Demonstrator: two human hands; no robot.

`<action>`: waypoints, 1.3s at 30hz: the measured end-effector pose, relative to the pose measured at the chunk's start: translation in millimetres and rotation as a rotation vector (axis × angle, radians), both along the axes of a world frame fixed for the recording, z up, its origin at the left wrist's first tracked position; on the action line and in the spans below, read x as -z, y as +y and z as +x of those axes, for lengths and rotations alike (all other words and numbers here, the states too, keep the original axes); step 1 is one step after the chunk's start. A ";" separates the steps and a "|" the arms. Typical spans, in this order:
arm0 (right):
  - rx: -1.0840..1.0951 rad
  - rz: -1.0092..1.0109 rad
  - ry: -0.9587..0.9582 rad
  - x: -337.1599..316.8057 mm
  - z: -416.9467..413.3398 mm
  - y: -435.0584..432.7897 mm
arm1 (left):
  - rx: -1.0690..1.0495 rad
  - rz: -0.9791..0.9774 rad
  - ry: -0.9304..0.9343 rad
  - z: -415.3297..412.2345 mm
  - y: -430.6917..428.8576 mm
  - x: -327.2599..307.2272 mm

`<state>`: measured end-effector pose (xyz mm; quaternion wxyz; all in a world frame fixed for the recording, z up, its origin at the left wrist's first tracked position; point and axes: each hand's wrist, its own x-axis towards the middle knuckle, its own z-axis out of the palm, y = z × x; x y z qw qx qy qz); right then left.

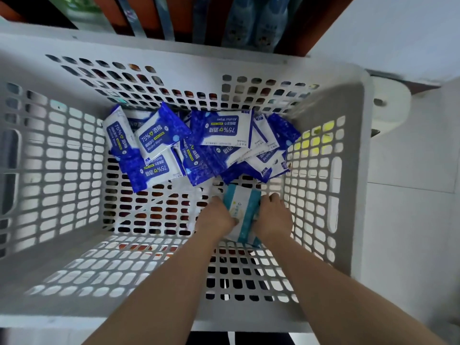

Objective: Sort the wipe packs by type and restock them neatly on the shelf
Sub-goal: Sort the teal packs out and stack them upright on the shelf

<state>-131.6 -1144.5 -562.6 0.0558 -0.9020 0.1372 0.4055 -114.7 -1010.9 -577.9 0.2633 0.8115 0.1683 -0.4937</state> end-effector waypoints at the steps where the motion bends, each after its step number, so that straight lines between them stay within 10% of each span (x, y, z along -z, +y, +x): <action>1: 0.012 0.002 0.011 0.3 1.6 0.6 | -0.034 -0.024 0.003 0.4 1.1 0.4; 11: 0.156 0.146 0.051 -35.3 15.1 8.1 | 0.053 -0.083 -0.084 15.9 25.7 -34.9; 25: 0.518 0.677 -0.424 -214.4 36.2 79.8 | -0.734 -0.219 -0.557 3.0 106.0 -230.1; 39: 0.265 1.193 -0.574 -356.0 36.0 276.8 | -1.022 -0.070 -1.003 -70.8 296.4 -398.4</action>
